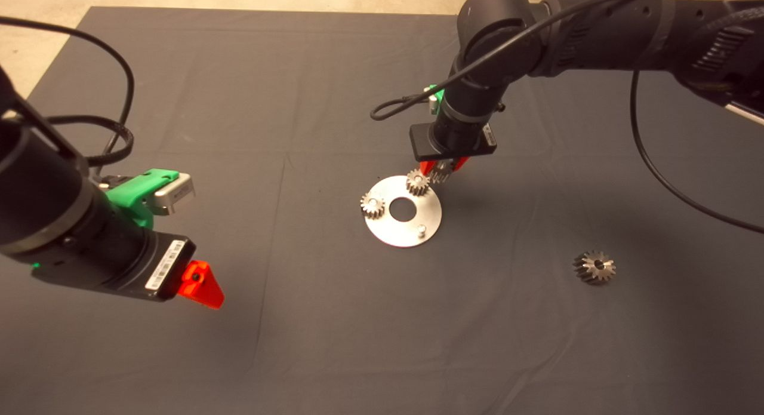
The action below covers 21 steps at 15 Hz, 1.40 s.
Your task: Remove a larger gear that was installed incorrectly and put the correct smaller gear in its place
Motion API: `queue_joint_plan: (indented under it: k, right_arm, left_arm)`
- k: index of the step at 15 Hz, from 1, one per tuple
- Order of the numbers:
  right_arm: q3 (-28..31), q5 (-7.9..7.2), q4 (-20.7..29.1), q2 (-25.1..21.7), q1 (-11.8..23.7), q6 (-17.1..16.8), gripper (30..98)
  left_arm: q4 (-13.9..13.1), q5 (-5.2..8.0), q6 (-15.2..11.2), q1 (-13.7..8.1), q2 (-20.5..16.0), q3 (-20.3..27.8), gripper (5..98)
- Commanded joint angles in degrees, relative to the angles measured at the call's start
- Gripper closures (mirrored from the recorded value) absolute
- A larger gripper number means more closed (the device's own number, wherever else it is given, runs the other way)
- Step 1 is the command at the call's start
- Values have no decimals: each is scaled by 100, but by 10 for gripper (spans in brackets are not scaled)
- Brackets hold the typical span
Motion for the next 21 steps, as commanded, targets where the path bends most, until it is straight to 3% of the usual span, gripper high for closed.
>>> queue_joint_plan:
  k: [1, 6, 11, 21]
  right_arm:
    - [426, -4, 220, -13, 190, 381, 926]
    - [604, -4, 229, -4, 137, 549, 928]
    - [657, -4, 191, 14, -474, 618, 926]
    - [630, -4, 185, 23, -491, 618, 926]
  left_arm:
    - [-85, 67, 17, -93, 1, 25, 58]
    - [-77, 67, 17, -85, -8, 42, 58]
    - [-77, 67, 17, -85, -17, 60, 58]
    - [-77, 67, 26, -85, -12, 52, 58]
